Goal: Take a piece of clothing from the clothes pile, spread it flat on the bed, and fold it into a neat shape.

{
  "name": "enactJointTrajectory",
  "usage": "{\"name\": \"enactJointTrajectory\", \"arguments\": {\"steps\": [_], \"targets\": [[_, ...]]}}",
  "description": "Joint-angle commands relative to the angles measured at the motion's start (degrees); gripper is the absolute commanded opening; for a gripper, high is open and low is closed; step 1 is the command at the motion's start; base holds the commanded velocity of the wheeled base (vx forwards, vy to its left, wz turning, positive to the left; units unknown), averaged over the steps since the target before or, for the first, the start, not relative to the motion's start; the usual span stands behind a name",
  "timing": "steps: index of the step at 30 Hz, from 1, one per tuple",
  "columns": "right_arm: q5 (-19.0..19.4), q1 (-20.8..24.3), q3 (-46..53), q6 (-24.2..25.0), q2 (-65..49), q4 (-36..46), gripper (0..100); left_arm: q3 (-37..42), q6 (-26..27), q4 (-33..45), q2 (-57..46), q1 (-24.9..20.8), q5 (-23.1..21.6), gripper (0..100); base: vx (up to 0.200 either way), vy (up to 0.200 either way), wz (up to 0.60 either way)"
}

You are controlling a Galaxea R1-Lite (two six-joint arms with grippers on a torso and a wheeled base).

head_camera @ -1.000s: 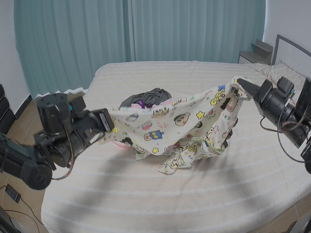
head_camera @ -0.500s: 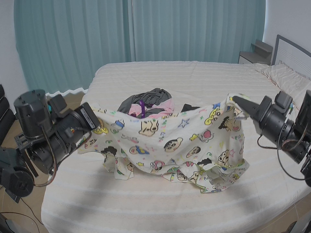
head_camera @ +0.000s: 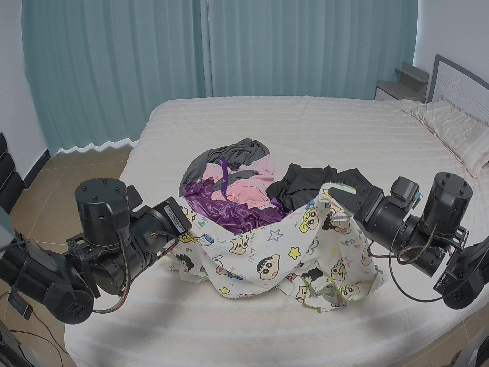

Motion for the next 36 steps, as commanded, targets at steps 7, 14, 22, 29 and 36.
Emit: {"name": "enactJointTrajectory", "arguments": {"steps": [7,14,22,29,36], "targets": [[0.2,3.6,-12.3,-4.8,-10.8,8.3,0,-12.9,0.9,11.9,-8.6,-4.1,0.0,0,0.0,0.0,0.0],[0.5,3.0,-4.7,-5.1,-12.4,8.7,0,-9.9,-0.7,14.1,-8.6,-4.0,0.1,0,0.0,0.0,0.0],[0.6,3.0,2.2,-0.8,-10.3,8.6,0,-3.6,-5.3,13.8,-7.6,-5.4,0.0,0,0.0,0.0,0.0],[0.6,3.0,2.3,0.4,-9.9,8.6,0,-3.0,-7.6,13.8,-7.3,-6.8,0.0,0,-0.086,0.0,0.0],[0.4,2.9,2.4,0.4,-9.4,8.5,0,-3.0,-8.4,13.9,-7.6,-7.3,0.1,0,-0.2,0.0,0.0]]}}
